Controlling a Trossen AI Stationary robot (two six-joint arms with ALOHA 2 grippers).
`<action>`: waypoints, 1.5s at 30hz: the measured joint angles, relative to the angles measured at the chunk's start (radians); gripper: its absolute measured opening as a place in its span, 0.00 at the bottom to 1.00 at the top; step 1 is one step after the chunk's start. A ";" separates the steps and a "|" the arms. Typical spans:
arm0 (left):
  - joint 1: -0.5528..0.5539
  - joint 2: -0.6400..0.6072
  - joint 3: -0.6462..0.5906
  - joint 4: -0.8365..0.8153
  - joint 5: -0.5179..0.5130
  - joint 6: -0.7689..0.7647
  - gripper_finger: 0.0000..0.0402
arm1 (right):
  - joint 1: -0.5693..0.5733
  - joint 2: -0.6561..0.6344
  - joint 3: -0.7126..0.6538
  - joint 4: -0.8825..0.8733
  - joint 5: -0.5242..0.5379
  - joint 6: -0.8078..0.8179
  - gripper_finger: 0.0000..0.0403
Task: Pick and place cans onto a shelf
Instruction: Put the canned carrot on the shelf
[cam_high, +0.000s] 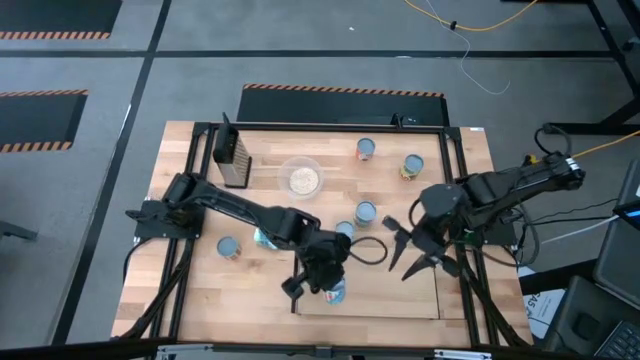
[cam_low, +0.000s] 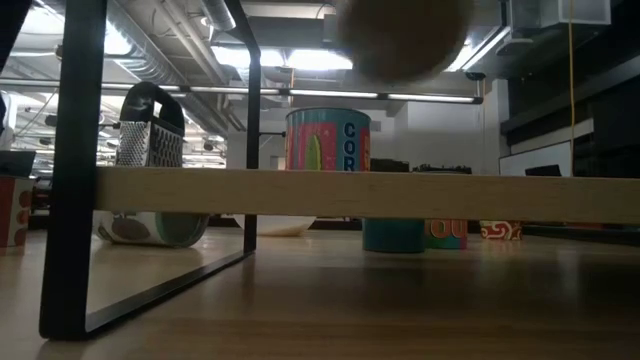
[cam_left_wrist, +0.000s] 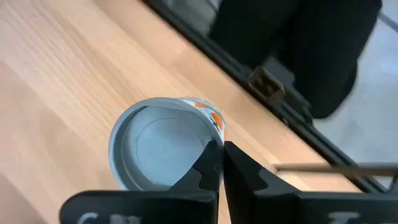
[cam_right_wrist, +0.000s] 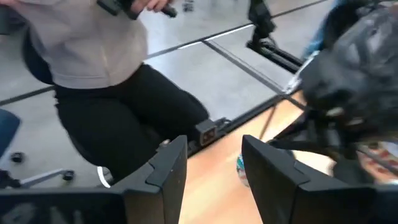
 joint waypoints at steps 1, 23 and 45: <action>-0.005 0.010 0.000 0.008 -0.011 0.001 0.00 | 0.000 -0.014 0.000 -0.010 0.017 -0.001 0.39; -0.093 0.050 0.001 -0.049 -0.253 0.004 0.01 | 0.000 -0.020 0.000 -0.019 0.031 0.001 0.39; -0.092 0.050 0.001 -0.056 -0.248 0.002 0.04 | 0.000 -0.020 0.000 -0.019 0.031 0.001 0.39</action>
